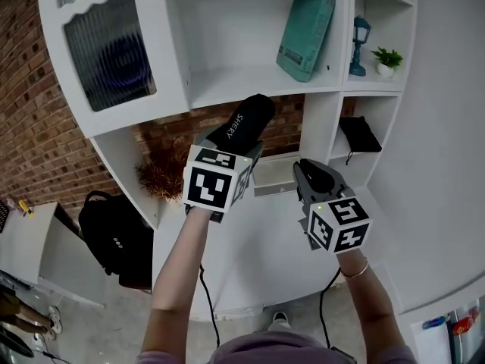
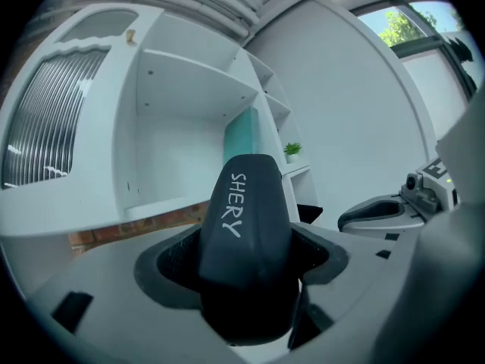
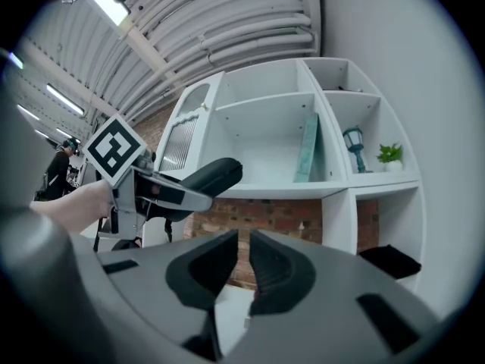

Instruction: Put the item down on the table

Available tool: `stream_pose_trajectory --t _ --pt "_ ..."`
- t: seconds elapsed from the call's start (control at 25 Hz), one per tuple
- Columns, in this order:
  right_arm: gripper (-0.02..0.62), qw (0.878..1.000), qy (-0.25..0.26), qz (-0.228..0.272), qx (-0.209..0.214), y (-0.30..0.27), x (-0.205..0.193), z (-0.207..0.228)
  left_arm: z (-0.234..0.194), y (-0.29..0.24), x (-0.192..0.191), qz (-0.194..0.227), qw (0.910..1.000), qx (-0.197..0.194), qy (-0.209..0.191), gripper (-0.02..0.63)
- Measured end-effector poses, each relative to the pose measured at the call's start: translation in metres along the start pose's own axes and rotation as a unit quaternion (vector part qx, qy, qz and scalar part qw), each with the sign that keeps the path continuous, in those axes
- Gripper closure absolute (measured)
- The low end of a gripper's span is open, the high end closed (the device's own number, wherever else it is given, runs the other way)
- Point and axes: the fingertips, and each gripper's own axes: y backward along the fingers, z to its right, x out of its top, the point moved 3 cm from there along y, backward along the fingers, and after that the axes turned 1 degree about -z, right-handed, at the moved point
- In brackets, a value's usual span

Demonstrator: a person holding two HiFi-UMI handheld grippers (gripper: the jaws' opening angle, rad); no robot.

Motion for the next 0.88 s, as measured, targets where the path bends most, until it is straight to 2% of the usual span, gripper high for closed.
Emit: stream_pose_trajectory --t 0.36,0.56,0.88 --pt "0.557 0.998 0.025 0.025 0.045 -0.04 0.029 0.019 -0.023 -0.024 0.045 -0.005 0.9974 0.049 -0.053 0.264" --pt "0.557 0.997 0.029 0.032 0.062 -0.057 0.039 0.028 -0.034 -0.04 0.069 -0.017 0.9925 0.074 -0.096 0.264" --pt "0.557 0.996 0.021 0.036 0.077 -0.07 0.039 0.041 -0.06 -0.068 0.097 -0.05 0.9848 0.101 -0.132 0.264"
